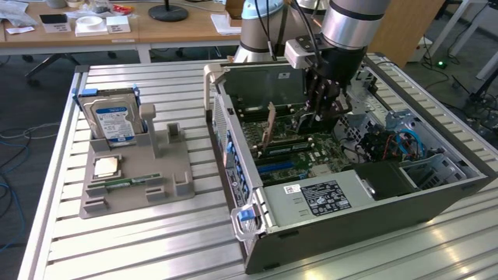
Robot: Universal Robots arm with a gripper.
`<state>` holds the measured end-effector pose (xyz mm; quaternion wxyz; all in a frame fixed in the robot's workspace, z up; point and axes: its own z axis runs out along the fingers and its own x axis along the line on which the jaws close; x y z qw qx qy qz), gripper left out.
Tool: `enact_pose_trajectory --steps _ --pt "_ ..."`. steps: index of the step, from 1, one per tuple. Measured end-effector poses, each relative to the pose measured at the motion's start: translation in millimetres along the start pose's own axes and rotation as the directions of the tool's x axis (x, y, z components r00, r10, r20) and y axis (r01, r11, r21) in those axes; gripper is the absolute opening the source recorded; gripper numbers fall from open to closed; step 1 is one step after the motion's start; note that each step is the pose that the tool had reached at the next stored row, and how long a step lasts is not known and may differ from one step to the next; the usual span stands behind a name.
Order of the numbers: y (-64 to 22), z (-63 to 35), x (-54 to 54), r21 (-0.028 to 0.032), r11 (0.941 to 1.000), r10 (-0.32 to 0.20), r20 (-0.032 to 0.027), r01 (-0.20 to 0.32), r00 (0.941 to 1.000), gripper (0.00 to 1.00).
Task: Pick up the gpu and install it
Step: 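Insert the gpu into the slot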
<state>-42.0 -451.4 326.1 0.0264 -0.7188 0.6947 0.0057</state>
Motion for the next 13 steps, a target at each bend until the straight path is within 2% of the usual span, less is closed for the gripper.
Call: enact_pose_trajectory --steps 13 --pt "0.0 0.0 0.0 -0.0014 1.0 0.0 0.0 0.0 1.0 0.26"
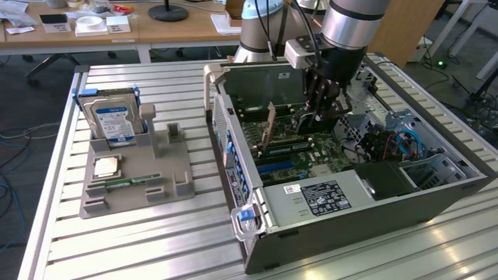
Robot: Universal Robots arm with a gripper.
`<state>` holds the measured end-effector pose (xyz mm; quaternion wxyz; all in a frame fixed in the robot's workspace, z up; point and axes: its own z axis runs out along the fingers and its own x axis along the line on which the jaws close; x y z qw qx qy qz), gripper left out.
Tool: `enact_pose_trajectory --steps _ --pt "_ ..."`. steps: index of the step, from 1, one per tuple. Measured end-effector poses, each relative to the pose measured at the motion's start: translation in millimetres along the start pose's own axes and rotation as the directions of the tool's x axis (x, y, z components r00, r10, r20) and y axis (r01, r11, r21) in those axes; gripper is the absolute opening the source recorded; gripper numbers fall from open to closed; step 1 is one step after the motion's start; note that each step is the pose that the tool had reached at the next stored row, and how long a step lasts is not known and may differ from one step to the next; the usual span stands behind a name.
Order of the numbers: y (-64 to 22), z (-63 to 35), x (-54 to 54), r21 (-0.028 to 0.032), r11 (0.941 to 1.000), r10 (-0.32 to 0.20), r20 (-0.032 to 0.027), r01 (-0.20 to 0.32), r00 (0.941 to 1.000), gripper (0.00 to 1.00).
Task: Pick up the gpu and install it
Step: 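Insert the gpu into the slot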
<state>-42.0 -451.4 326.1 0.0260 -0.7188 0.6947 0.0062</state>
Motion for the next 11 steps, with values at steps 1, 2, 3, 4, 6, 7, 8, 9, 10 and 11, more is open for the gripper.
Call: enact_pose_trajectory --steps 1,2,3,4,6,7,8,9,10,11 --pt "0.0 0.0 0.0 -0.0001 1.0 0.0 0.0 0.0 1.0 0.26" --pt "0.0 0.0 0.0 -0.0001 1.0 0.0 0.0 0.0 1.0 0.26" --pt "0.0 0.0 0.0 -0.0002 1.0 0.002 0.0 -0.002 1.0 0.26" --pt "0.0 0.0 0.0 0.0 1.0 0.006 -0.0002 -0.006 1.0 0.26" --pt "0.3 0.1 0.0 0.0005 0.9998 0.02 -0.0005 -0.02 0.9998 0.26" --pt "0.6 0.1 0.0 0.0009 0.9996 0.029 -0.0008 -0.029 0.9996 0.26" --pt "0.8 0.2 0.0 0.0013 0.9993 0.038 -0.0011 -0.038 0.9993 0.26" --pt "1.1 0.2 0.0 0.0017 0.9989 0.046 -0.0014 -0.046 0.9989 0.26" --pt "1.3 0.3 0.0 0.0021 0.9985 0.055 -0.0015 -0.055 0.9985 0.26" --pt "1.5 0.5 0.0 0.0025 0.9979 0.064 -0.0017 -0.064 0.9979 0.26"
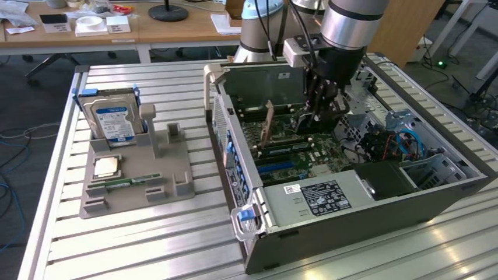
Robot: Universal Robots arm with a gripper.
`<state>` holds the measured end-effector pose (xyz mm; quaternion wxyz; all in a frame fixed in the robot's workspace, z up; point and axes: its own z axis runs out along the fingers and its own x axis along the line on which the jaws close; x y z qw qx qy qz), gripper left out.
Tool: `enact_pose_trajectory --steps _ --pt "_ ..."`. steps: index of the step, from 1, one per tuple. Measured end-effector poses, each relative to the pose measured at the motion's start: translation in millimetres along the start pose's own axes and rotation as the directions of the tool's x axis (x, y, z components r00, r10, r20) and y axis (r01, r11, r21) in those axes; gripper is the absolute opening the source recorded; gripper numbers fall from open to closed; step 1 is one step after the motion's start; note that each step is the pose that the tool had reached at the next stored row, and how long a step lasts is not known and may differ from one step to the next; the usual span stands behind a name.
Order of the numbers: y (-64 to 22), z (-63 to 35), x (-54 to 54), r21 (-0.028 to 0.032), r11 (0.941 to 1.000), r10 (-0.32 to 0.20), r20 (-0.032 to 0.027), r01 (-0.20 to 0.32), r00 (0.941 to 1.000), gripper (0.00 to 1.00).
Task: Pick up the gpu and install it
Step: 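Insert the gpu into the slot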
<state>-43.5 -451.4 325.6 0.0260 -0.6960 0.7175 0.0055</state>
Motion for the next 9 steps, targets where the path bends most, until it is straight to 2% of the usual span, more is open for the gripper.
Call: enact_pose_trajectory --steps 3,9 --pt "1.3 0.3 0.1 0.0011 0.9997 0.024 -0.0007 -0.024 0.9997 0.26" --pt "4.4 1.9 1.0 0.0014 0.9996 0.029 -0.0017 -0.029 0.9996 0.26"
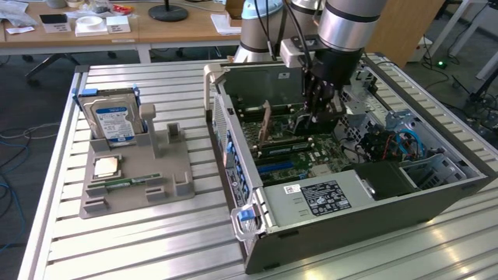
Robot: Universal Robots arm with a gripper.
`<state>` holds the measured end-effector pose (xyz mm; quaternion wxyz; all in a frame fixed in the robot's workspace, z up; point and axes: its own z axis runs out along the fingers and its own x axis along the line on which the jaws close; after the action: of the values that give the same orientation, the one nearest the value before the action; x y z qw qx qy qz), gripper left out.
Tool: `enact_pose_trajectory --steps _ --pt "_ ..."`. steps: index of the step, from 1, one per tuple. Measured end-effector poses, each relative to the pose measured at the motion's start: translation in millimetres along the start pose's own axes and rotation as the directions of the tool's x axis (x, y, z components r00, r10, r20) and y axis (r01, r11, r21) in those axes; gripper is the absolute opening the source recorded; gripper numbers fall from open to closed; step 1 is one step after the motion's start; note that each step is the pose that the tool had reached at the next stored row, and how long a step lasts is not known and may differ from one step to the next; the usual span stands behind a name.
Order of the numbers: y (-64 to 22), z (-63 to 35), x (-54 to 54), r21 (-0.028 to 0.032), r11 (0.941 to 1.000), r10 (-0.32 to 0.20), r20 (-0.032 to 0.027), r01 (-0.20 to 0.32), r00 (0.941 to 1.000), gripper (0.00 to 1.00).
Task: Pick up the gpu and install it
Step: 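Insert the gpu into the slot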
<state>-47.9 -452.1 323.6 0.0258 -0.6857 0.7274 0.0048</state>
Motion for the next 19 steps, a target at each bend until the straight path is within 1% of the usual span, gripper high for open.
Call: enact_pose_trajectory --steps 6,10,14,19 --pt "0.6 3.9 4.4 0.0004 1.0 0.005 -0.0015 -0.005 1.0 0.26" --pt "1.3 5.1 4.8 0.0003 1.0 0.005 -0.0023 -0.005 1.0 0.26" --pt "7.0 6.9 5.1 0.0005 1.0 0.005 -0.0026 -0.005 1.0 0.26" --pt "8.3 13.2 6.3 0.0006 1.0 0.005 -0.005 -0.005 1.0 0.26"
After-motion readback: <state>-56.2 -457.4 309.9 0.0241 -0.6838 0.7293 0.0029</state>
